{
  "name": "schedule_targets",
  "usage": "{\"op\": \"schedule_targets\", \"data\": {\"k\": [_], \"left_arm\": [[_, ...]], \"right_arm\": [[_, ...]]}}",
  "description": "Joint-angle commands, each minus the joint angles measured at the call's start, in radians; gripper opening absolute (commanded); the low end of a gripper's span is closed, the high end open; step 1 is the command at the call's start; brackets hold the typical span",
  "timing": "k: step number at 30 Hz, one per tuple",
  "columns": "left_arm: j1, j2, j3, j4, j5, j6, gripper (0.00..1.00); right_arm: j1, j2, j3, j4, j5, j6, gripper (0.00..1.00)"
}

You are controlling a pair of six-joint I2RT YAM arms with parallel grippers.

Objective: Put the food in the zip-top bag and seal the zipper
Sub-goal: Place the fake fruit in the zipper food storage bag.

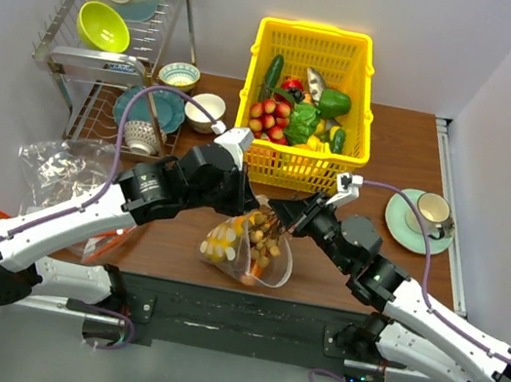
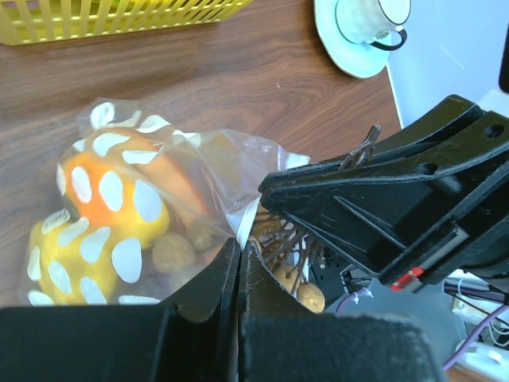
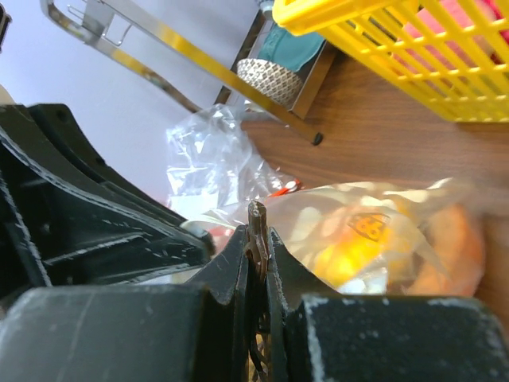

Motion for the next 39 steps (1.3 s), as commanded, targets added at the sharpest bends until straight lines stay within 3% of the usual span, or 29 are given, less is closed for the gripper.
{"op": "schedule_targets", "data": {"k": [1, 6, 7, 9, 13, 21, 27, 33, 39], "left_arm": [[0.019, -0.032, 0.040, 0.082, 0.074, -0.025, 0.00], [0.032, -0.039, 0.037, 0.083, 0.090, -0.028, 0.00], [0.033, -0.039, 0.033, 0.085, 0.089, -0.028, 0.00], [0.041, -0.036, 0.026, 0.085, 0.089, -0.026, 0.00], [0.056, -0.035, 0.013, 0.082, 0.094, -0.021, 0.00], [0.068, -0.044, -0.006, 0.060, 0.064, 0.002, 0.00], [0.071, -0.044, -0.007, 0.036, 0.040, 0.032, 0.00], [0.071, -0.042, -0.014, 0.028, 0.038, 0.051, 0.00], [0.071, -0.041, -0.032, 0.033, 0.055, 0.058, 0.00]], "right_arm": [[0.005, -0.022, -0.041, 0.097, 0.080, -0.147, 0.00], [0.005, -0.050, -0.095, 0.168, 0.166, -0.202, 0.03], [0.005, -0.055, -0.098, 0.173, 0.171, -0.204, 0.20], [0.005, -0.056, -0.086, 0.161, 0.154, -0.225, 0.42], [0.005, -0.056, -0.002, 0.058, 0.093, -0.267, 0.55], [0.005, -0.096, 0.173, -0.379, -0.004, -0.368, 0.56], [0.005, -0.066, 0.400, -0.738, 0.011, -0.414, 0.62], [0.005, 0.062, 0.631, -1.012, 0.034, -0.393, 0.63], [0.002, 0.209, 0.778, -1.146, -0.031, -0.391, 0.65]]}}
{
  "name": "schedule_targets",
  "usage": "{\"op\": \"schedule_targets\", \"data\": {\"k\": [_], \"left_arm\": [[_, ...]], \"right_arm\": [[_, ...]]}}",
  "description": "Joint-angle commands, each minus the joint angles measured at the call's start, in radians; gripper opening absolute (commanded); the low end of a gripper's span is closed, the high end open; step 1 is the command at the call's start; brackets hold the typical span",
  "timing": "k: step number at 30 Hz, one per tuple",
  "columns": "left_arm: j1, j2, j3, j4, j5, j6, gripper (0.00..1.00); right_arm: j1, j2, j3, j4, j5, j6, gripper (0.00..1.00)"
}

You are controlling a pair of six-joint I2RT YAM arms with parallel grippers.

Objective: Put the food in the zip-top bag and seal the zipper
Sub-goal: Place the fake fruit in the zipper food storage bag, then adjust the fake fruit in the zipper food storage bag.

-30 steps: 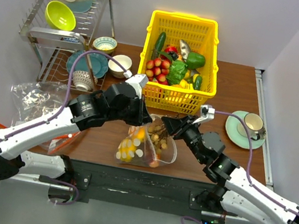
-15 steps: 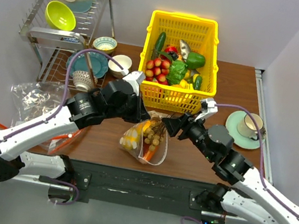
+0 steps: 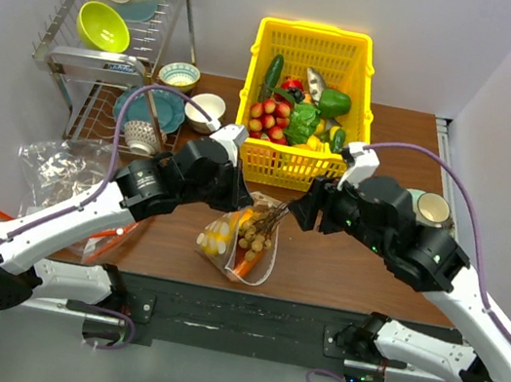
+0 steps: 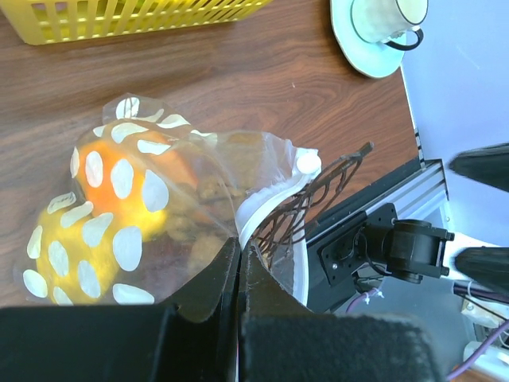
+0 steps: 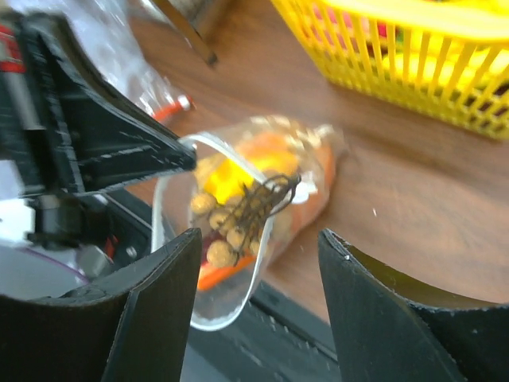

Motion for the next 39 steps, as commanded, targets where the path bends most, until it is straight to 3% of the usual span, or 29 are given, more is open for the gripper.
{"op": "schedule_targets", "data": {"k": [1, 13, 26, 34, 35, 36, 39], "left_arm": [[0.004, -0.031, -0.011, 0.041, 0.011, 0.027, 0.00], [0.005, -0.012, -0.032, 0.058, 0.051, 0.040, 0.00], [0.004, -0.014, -0.024, 0.056, 0.048, 0.046, 0.00], [0.005, -0.009, -0.021, 0.056, 0.051, 0.049, 0.00], [0.005, -0.011, -0.021, 0.055, 0.050, 0.049, 0.00], [0.004, -0.009, -0.021, 0.056, 0.050, 0.049, 0.00], [0.005, -0.011, -0.020, 0.056, 0.051, 0.047, 0.00]], "right_arm": [[0.002, 0.101, 0.104, -0.173, -0.053, -0.015, 0.66], [0.000, 0.296, 0.268, -0.259, -0.016, -0.150, 0.80], [-0.001, 0.375, 0.222, -0.225, -0.082, -0.176, 0.77], [-0.003, 0.377, 0.218, -0.224, -0.117, -0.196, 0.54], [-0.003, 0.375, 0.216, -0.224, -0.120, -0.200, 0.44], [-0.003, 0.372, 0.216, -0.224, -0.123, -0.202, 0.40], [-0.003, 0.362, 0.190, -0.211, -0.128, -0.208, 0.39]]}}
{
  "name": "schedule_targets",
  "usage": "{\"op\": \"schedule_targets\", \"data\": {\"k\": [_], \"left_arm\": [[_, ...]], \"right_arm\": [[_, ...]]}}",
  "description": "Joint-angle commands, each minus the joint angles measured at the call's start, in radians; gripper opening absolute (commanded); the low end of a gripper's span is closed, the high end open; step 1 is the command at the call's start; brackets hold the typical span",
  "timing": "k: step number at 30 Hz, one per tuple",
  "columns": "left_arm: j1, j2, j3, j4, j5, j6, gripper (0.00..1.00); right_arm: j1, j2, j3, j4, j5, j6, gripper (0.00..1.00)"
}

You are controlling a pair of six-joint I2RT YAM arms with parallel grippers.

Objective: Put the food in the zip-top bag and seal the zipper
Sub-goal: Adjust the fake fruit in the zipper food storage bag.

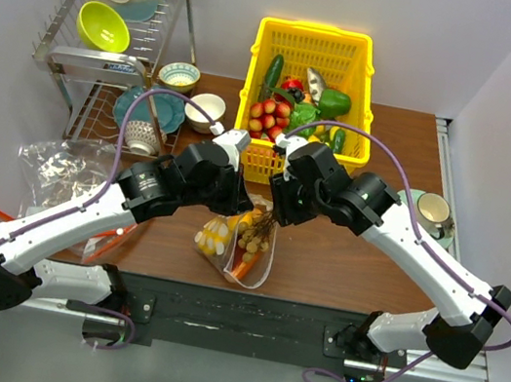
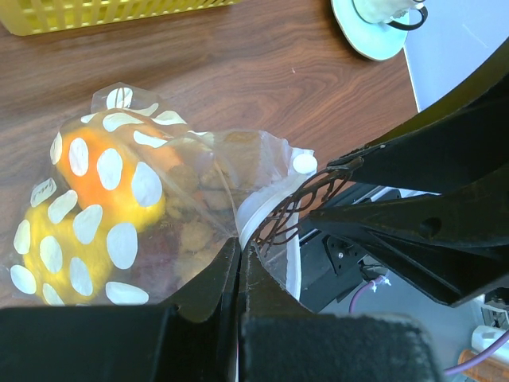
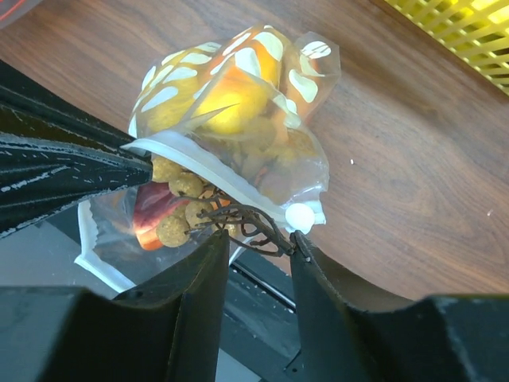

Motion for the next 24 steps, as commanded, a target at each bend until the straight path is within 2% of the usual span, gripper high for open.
{"op": "schedule_targets", "data": {"k": [1, 3, 5, 6, 11, 18, 22, 23, 24], "left_arm": [[0.004, -0.007, 0.012, 0.041, 0.018, 0.017, 0.00], [0.005, -0.007, 0.013, 0.041, 0.018, 0.017, 0.00], [0.004, -0.007, 0.015, 0.039, 0.020, 0.017, 0.00], [0.005, -0.007, 0.015, 0.039, 0.020, 0.015, 0.00], [0.005, -0.011, 0.013, 0.038, 0.020, 0.015, 0.00], [0.005, -0.014, 0.013, 0.035, 0.020, 0.015, 0.00], [0.004, -0.014, 0.015, 0.035, 0.020, 0.015, 0.00], [0.004, -0.015, 0.015, 0.035, 0.020, 0.015, 0.00], [0.005, -0.014, 0.015, 0.035, 0.018, 0.015, 0.00]], "right_arm": [[-0.002, -0.035, -0.029, 0.031, -0.024, -0.029, 0.39], [-0.004, -0.036, -0.042, 0.037, -0.019, -0.027, 0.48], [-0.008, -0.029, -0.050, 0.040, -0.007, -0.020, 0.67], [-0.011, -0.031, -0.056, 0.046, -0.007, -0.017, 0.68], [-0.025, -0.032, -0.049, 0.080, -0.021, -0.024, 0.66], [-0.038, 0.029, 0.040, 0.025, -0.062, -0.099, 0.65], [-0.038, 0.043, 0.039, 0.024, -0.082, -0.116, 0.58], [-0.038, 0.044, 0.037, 0.024, -0.100, -0.121, 0.52], [-0.038, 0.044, 0.037, 0.024, -0.108, -0.121, 0.49]]}}
